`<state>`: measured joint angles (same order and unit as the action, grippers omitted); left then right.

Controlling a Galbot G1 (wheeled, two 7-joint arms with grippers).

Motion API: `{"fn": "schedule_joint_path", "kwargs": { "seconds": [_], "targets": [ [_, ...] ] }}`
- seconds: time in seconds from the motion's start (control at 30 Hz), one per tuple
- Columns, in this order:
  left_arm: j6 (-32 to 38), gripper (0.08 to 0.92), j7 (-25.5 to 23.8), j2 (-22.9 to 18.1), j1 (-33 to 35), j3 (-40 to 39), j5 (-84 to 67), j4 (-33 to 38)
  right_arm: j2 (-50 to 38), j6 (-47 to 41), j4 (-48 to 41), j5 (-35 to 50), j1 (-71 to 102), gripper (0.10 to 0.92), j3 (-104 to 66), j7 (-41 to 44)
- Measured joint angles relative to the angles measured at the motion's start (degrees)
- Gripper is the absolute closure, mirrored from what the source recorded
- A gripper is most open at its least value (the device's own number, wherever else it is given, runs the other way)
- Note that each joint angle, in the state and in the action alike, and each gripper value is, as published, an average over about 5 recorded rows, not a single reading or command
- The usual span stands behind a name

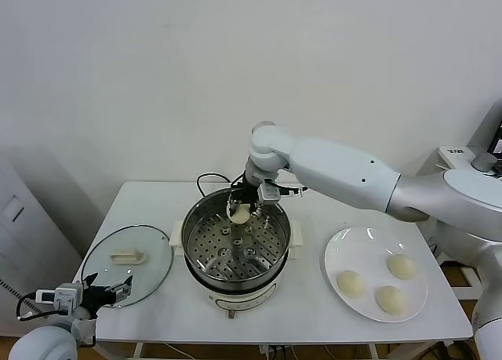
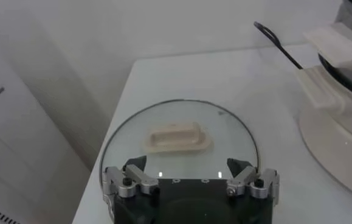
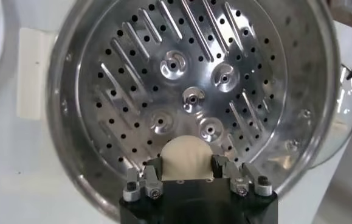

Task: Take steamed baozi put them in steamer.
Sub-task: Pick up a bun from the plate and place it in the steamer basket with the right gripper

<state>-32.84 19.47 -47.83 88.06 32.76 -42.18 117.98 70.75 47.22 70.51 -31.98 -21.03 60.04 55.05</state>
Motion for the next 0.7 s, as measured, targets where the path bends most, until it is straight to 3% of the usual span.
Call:
{"fn": "schedule_joint_path", "kwargs": {
  "seconds": [0.27,0.53,0.7],
  "targets": [
    [0.2,0.177,0.0,-0.02,0.02,0.02,0.0,0.0,0.47,-0.02,-1.1,-2.32,1.86,0.464,-1.35,-0.35],
    [0.26,0.177,0.0,-0.35,0.12,0.05,0.01,0.02,-0.35,-0.03,-0.77,-0.08,1.01,0.258,-1.1,-0.28],
    [0.25,0.177,0.0,-0.64,0.22,0.09,0.1,0.22,-2.13,-0.04,0.68,6.73,-2.94,0.205,1.61,1.7]
  ]
}}
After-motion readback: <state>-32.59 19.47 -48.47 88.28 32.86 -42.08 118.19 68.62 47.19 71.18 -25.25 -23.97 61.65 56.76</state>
